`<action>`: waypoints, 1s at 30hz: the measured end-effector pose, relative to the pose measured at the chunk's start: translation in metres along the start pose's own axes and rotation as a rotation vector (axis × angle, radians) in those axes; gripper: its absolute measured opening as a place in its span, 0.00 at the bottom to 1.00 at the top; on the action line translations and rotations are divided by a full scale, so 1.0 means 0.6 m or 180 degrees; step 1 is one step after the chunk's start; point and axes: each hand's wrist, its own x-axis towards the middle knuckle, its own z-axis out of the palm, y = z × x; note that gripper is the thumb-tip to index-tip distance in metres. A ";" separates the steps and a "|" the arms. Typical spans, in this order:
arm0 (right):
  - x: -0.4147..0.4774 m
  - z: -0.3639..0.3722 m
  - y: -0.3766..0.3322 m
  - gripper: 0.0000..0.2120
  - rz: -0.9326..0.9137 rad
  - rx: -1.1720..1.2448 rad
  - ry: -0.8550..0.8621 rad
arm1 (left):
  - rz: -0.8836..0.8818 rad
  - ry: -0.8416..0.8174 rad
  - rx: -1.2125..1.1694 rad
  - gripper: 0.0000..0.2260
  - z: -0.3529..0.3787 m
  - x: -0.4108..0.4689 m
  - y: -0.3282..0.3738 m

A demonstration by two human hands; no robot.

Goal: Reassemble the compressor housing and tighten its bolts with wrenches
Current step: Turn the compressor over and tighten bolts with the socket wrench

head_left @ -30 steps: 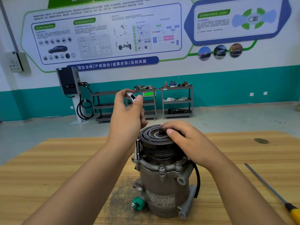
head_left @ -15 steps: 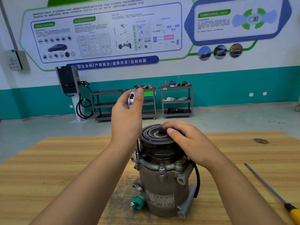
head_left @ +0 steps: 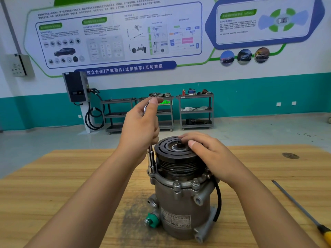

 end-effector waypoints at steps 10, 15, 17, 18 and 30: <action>0.000 0.000 -0.001 0.11 0.0056 0.0083 -0.0029 | -0.0181 -0.0472 -0.0280 0.11 -0.016 0.016 -0.006; -0.001 0.002 -0.004 0.12 0.0086 0.0158 -0.0039 | -0.0321 -0.0625 -0.0261 0.14 -0.023 0.032 -0.012; -0.002 0.003 -0.005 0.12 0.0117 0.0165 -0.0056 | -0.0376 -0.0641 -0.0242 0.16 -0.025 0.039 -0.015; -0.002 0.004 -0.005 0.12 0.0127 0.0166 -0.0057 | -0.0403 -0.0656 -0.0236 0.16 -0.026 0.042 -0.016; -0.002 0.004 -0.004 0.12 0.0106 0.0125 -0.0098 | -0.0329 0.0022 -0.0128 0.14 -0.019 0.048 -0.018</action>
